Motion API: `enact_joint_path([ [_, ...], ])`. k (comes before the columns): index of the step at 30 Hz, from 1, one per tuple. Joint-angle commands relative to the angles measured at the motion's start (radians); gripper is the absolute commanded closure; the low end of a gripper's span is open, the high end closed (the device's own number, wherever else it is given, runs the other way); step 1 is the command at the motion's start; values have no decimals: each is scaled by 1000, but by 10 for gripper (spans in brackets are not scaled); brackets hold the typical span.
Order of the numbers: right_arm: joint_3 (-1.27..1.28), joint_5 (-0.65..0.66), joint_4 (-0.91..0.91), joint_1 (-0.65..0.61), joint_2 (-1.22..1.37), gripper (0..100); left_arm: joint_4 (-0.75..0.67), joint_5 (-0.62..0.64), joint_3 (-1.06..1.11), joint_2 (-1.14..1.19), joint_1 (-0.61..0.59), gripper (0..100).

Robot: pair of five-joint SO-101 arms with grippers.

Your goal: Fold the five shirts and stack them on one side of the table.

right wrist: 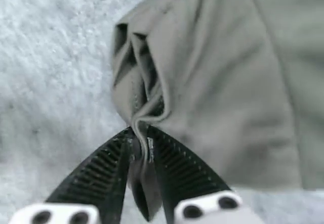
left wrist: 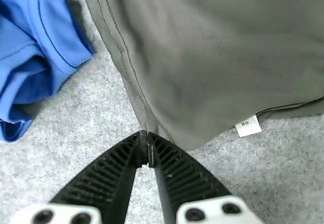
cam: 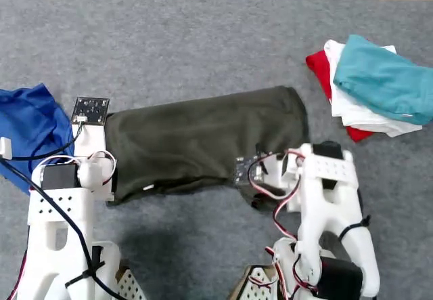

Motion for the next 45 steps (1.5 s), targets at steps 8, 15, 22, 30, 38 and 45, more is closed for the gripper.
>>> enact_joint_path([
  [8,-329,2,87,-93,39,995,-5,-5,-5,-18,-8,981],
  [15,-544,2,87,-183,237,995,-5,-5,-9,-18,-8,981],
  [22,-797,2,86,-251,475,995,-9,-5,-9,-18,-8,981],
  [30,-1038,-40,80,-283,725,995,-11,-5,-9,-18,-8,981],
  [38,-1127,-161,87,-274,765,845,-12,-5,-9,-18,-5,981],
  [45,-1110,-163,199,-252,605,680,-12,-6,-9,-18,-2,981],
])
